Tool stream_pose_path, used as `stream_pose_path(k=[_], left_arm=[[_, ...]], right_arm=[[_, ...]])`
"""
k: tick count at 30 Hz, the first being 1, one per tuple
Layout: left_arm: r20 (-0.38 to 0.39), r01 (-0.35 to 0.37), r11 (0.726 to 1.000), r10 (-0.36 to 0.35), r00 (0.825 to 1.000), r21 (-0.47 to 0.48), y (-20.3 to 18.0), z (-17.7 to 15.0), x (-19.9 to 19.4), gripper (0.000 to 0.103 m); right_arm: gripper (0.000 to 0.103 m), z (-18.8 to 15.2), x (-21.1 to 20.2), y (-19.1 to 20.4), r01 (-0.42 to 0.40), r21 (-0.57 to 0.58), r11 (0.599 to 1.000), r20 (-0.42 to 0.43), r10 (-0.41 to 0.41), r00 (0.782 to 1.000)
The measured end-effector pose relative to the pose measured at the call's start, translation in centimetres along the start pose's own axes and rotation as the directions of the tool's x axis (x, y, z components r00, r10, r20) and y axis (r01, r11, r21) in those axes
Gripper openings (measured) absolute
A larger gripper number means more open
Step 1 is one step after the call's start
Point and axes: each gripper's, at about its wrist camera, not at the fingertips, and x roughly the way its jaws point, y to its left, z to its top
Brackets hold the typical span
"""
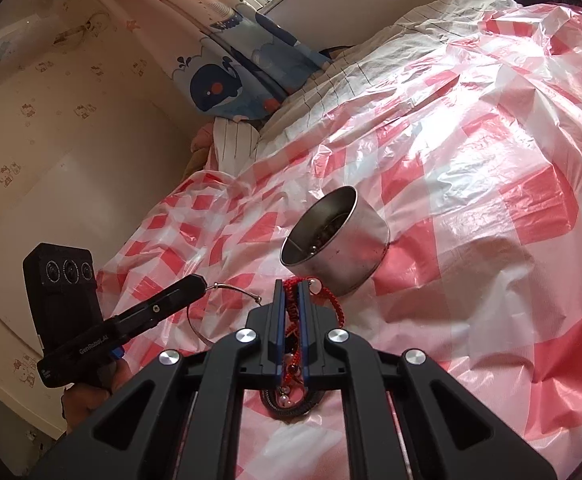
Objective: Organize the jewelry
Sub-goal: 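Carry the bangle and red cord toward the silver tin with both grippers, then open both grippers over the tin to drop the bangle and cord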
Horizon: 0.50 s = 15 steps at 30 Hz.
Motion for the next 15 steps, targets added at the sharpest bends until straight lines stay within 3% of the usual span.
stream_pose_path(k=[11, 15], left_arm=[[0.024, 0.007, 1.000, -0.007, 1.000, 0.007, -0.5, 4.9, 2.8, 0.003], [0.050, 0.083, 0.994, -0.079, 0.996, -0.068, 0.6, 6.3, 4.9, 0.003]], right_arm=[[0.007, 4.4, 1.2, 1.0, -0.007, -0.059, 0.998, 0.022, 0.008, 1.000], [0.007, 5.9, 2.3, 1.0, -0.007, -0.073, 0.997, 0.024, 0.008, 1.000]])
